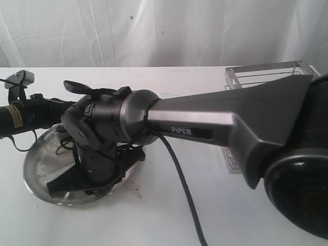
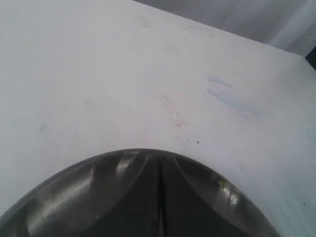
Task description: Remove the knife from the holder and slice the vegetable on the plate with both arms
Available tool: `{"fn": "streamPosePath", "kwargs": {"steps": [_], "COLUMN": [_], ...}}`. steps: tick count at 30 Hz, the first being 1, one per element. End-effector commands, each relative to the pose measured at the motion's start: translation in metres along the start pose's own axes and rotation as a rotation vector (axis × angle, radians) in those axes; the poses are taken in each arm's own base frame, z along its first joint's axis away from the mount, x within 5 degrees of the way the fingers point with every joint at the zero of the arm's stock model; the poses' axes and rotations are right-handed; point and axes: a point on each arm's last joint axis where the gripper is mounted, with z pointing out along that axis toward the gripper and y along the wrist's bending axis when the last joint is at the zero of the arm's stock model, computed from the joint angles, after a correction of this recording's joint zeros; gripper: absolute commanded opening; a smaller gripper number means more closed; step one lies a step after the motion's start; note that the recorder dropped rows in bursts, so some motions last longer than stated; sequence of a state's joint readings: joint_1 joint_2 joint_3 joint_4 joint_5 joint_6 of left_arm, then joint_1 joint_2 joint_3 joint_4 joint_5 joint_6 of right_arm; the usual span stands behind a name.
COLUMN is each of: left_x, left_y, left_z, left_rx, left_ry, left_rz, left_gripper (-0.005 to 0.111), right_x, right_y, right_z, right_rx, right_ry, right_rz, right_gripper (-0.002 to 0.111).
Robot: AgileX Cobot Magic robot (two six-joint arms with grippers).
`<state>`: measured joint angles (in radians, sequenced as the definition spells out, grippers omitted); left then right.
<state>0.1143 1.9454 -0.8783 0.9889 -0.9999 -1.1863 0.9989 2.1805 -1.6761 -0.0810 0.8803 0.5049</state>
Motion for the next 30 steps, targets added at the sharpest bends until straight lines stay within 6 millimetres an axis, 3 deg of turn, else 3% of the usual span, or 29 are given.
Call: {"fn": "streamPosePath", "kwargs": {"steps": [1,30], "left_x": [0.0104,0.017], "left_y": [0.0077,0.0154], "left_z": [0.0072,0.01], "left_rx": [0.007,-0.039], "left_ry": [0.022,0.039], "left_rz": [-0.041,-0.069], "left_gripper": [0.0,0.0], "right_x": [-0.0041,-0.0084], "right_y": [-0.0028,-0.009], "right_z": [-0.003,-0.0026], "right_rx": [0.014,0.011], "right_ry": [-0.023,-0.037], "right_rz": [-0.022,-0.005], "right_gripper": [0.0,0.0]}}
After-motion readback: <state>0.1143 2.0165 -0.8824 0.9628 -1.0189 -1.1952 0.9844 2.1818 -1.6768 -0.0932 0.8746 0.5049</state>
